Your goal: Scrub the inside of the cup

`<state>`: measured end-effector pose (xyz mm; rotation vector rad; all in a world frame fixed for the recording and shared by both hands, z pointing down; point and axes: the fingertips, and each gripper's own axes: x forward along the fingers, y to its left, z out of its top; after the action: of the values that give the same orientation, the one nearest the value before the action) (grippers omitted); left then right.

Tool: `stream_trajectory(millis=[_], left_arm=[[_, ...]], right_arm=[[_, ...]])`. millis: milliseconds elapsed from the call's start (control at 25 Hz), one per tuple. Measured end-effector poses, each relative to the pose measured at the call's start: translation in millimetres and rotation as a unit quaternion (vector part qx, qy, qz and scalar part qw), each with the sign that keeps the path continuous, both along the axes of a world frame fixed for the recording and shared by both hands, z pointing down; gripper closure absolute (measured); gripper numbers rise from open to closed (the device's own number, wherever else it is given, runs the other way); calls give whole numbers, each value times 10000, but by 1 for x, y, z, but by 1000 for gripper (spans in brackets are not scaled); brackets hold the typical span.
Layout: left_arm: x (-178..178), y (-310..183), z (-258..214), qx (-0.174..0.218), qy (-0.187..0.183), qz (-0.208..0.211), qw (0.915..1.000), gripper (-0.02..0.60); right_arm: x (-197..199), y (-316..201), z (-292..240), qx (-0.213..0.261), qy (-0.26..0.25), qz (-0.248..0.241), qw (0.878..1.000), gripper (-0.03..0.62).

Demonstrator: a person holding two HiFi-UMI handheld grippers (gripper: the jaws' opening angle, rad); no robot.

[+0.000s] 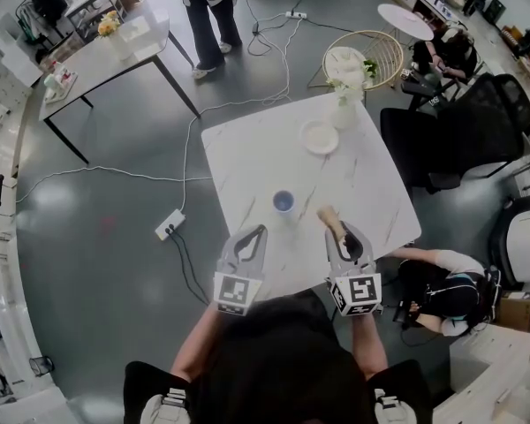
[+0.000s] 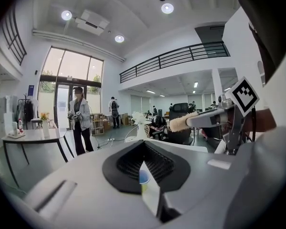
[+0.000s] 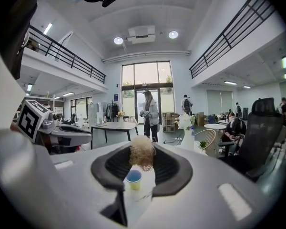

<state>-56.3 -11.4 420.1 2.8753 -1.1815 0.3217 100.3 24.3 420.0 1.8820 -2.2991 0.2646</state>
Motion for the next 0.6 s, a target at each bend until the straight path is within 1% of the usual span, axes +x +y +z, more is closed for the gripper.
stream_trajectory(millis=[240, 600], left_arm=[[-8, 1, 0, 72, -30, -64, 9999, 574], [-10, -6, 0, 164, -59, -88, 9998, 574]], right_arm=[[-2, 11, 5, -24, -12, -3, 10000, 484], [-10, 7, 1, 52, -55, -91, 9999, 484]])
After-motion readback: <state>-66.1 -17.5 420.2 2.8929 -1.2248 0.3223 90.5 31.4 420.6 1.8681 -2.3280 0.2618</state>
